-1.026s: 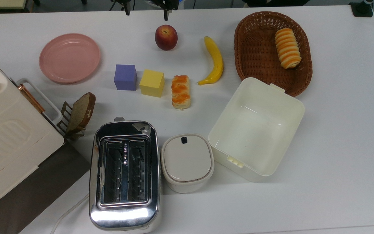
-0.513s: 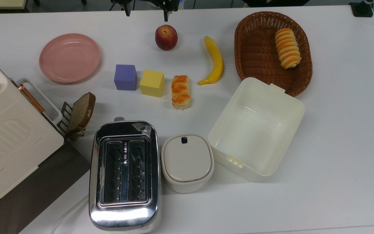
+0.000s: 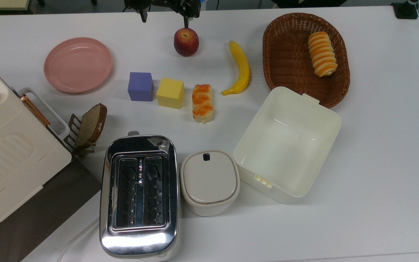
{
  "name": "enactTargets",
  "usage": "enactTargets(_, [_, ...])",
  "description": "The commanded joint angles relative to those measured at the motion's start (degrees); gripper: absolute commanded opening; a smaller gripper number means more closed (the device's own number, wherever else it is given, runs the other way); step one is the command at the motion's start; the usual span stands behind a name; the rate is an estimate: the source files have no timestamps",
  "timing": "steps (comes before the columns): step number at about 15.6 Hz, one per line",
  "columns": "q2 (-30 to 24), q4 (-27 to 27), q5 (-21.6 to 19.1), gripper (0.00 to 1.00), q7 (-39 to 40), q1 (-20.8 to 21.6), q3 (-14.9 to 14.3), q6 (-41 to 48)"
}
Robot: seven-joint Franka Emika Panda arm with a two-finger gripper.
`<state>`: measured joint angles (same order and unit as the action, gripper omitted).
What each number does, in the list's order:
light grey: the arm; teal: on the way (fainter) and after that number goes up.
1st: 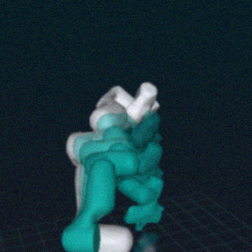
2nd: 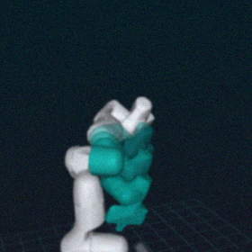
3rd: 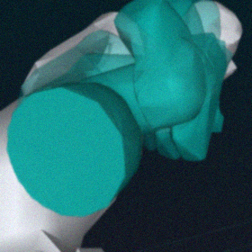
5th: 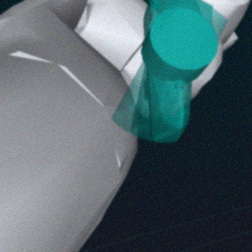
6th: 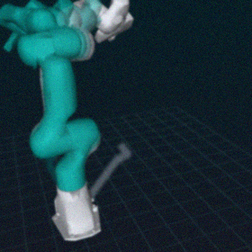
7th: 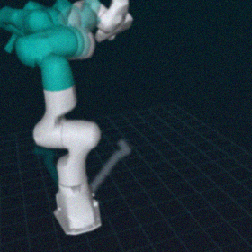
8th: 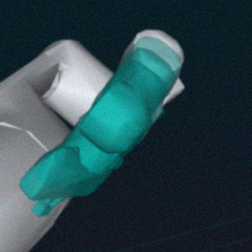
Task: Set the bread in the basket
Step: 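Move the open gripper over the orange-topped pastry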
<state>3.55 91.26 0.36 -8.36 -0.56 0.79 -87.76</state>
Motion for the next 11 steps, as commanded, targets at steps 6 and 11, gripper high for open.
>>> enactTargets(6, [0.05, 0.32, -1.24, 1.00, 0.01, 0.38, -0.27, 1.45])
enactTargets(11, [-0.04, 0.50, -1.33, 1.00, -0.25, 0.73, -0.01, 1.54])
